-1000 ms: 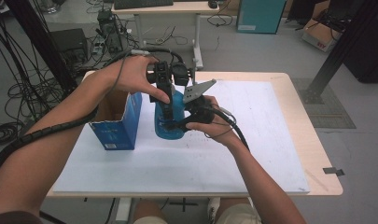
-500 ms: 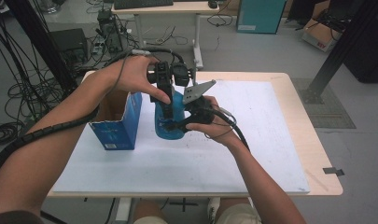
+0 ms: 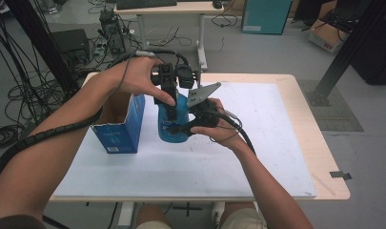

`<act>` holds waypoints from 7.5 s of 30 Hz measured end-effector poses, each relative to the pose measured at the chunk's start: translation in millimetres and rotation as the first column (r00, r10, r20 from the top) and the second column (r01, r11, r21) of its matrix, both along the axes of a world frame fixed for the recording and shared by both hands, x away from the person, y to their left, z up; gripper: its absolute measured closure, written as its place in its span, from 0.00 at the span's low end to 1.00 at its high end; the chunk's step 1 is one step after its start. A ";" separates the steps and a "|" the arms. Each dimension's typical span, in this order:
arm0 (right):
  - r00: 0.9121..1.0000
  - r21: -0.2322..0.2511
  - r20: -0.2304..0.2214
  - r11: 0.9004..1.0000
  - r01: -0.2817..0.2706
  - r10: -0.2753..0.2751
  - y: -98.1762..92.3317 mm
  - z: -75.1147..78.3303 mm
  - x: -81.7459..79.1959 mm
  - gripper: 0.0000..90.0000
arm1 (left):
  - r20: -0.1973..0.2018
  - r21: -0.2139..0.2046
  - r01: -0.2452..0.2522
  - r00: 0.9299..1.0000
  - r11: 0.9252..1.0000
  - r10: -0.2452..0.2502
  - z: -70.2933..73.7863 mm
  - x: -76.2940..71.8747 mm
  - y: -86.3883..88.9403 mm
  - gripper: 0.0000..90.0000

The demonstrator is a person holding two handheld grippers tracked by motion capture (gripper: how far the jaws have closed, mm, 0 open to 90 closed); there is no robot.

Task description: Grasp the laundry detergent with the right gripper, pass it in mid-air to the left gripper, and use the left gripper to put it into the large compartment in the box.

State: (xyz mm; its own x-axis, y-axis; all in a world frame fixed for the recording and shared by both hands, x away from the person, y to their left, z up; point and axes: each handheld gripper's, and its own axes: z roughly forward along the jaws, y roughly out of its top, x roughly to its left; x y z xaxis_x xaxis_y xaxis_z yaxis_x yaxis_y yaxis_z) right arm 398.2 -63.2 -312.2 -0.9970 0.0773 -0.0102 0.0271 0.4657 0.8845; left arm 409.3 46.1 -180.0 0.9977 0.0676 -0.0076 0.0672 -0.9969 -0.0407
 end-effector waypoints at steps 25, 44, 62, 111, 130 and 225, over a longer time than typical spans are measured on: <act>1.000 -0.043 -0.022 0.999 0.021 -0.022 0.2 -1.7 -4.8 0.47 | -0.021 0.007 0.011 1.000 1.000 -0.011 -3.8 -2.1 1.9 0.40; 1.000 -0.048 -0.028 0.999 0.007 -0.008 2.1 -4.1 -5.4 0.47 | -0.032 0.019 0.013 0.999 1.000 -0.013 -7.0 -2.4 2.8 0.41; 0.999 -0.047 -0.037 0.999 0.005 -0.007 2.4 -3.9 -6.9 0.47 | -0.034 0.036 0.009 0.999 0.999 -0.007 -6.2 -3.9 1.8 0.41; 0.998 0.027 -0.064 0.999 -0.020 0.022 2.8 -16.9 -2.5 0.32 | -0.071 0.027 -0.022 0.997 0.999 0.024 -14.4 -0.8 7.6 0.41; 0.963 -0.118 -0.080 0.962 0.246 -0.256 -85.5 -3.0 -18.1 0.03 | -0.035 0.044 -0.208 0.977 0.977 0.209 6.7 13.9 19.8 0.41; 0.934 -0.478 0.069 0.810 0.340 -0.352 -190.8 35.3 -49.4 0.05 | 0.010 -0.197 -0.980 -0.007 -0.005 1.000 107.4 49.1 195.1 0.41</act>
State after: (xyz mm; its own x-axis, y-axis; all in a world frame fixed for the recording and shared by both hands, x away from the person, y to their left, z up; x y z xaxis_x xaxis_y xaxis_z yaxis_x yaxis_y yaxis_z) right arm 348.8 -254.0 -276.9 -0.9056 0.4085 -0.1142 0.2833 0.7829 0.5538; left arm 458.4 241.2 -72.6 -0.0721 0.9973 -0.0106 0.9849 0.0729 0.1571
